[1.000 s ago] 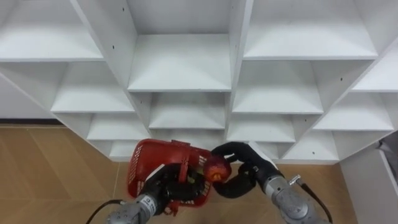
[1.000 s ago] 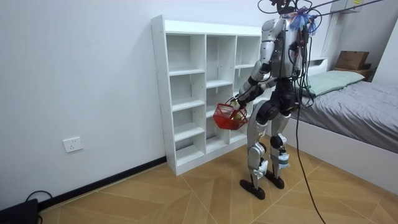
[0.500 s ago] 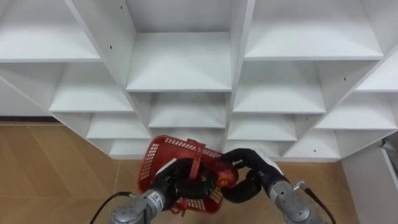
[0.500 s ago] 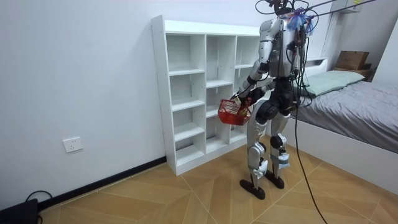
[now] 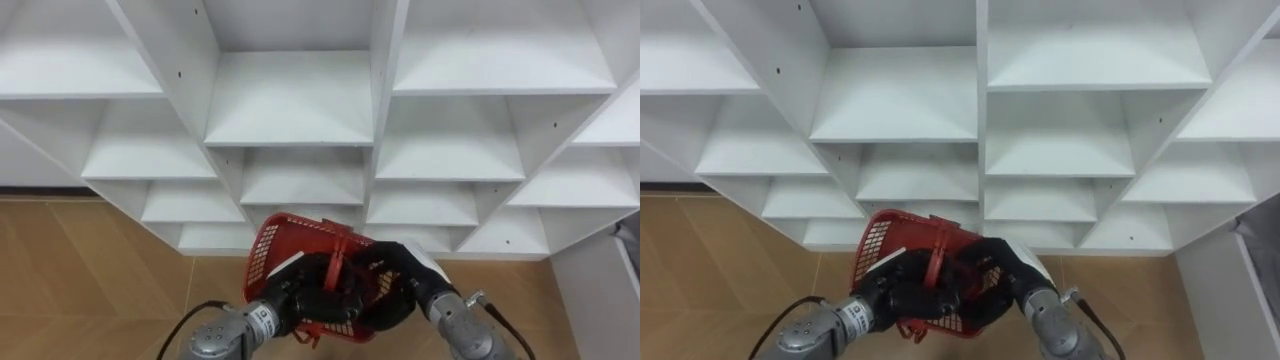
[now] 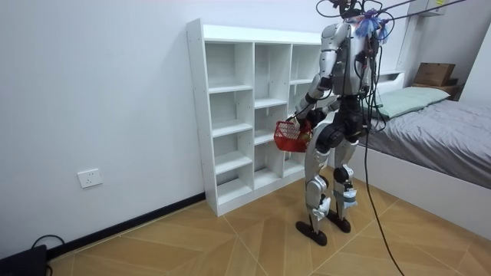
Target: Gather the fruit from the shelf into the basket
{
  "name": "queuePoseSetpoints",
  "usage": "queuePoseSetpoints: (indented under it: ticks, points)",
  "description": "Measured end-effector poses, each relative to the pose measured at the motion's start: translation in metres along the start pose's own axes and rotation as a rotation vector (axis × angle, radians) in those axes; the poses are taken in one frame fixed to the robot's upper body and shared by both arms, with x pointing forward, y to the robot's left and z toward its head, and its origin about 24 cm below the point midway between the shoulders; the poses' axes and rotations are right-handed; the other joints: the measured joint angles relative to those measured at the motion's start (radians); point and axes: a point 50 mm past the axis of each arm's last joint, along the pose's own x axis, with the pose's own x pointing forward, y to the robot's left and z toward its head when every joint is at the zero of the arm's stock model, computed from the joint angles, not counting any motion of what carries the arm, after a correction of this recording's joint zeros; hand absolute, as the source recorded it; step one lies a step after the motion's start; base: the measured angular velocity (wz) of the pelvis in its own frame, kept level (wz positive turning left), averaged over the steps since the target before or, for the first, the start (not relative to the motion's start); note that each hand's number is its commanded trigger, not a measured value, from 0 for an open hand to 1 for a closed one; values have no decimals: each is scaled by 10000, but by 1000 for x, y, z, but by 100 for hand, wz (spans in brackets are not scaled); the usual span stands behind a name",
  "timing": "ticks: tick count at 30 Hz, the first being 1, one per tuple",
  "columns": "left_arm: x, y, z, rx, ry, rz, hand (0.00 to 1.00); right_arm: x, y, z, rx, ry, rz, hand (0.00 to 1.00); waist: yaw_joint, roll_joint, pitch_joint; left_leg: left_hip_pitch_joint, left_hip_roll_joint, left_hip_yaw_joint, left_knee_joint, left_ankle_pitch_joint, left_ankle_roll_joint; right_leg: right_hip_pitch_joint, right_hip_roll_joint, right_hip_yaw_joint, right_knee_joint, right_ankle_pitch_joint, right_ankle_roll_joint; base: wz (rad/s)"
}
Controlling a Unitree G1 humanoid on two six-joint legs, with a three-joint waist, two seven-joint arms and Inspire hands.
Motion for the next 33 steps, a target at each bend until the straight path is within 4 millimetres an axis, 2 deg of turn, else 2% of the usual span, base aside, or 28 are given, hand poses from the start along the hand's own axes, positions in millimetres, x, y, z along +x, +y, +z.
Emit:
queuePoseSetpoints:
  ticks: [3, 4, 5, 6, 16, 33]
  points:
    - [1, -3, 1, 49, -17, -303, 100, 1, 1, -2, -223, 110, 101, 100, -3, -5, 3, 2, -1, 15, -3, 0, 0, -8, 0, 25, -22, 0, 0, 0]
    - [2, -5, 1, 56, -8, -382, 100, 1, 2, -1, -259, 109, 130, 78, -6, -8, 5, 2, -1, 16, -8, 0, 0, -8, 4, 28, -29, 0, 0, 0]
    - [2, -6, 1, 57, -7, -413, 100, 1, 2, -1, -253, 111, 134, 2, -10, -10, 6, 2, -1, 18, -8, 0, 0, -6, 4, 28, -28, 0, 0, 0]
    - [3, -7, 1, 34, -10, -494, 100, 1, 2, -1, -248, 111, 136, 0, -12, -11, 7, 1, 0, 20, -9, 0, 0, -5, 4, 28, -27, 0, 0, 0]
    - [5, -7, 5, 31, -131, -727, 100, 2, 5, 1, -167, 34, 157, 0, -27, -96, 62, 0, 2, 35, -7, 0, 0, 3, 8, 41, -50, 0, 0, 0]
    - [4, -6, 6, 71, -123, -708, 100, 4, 9, 5, -51, -136, 228, 0, -36, -90, 61, 0, 2, 35, -7, 0, 0, 3, 9, 42, -44, 0, 0, 0]
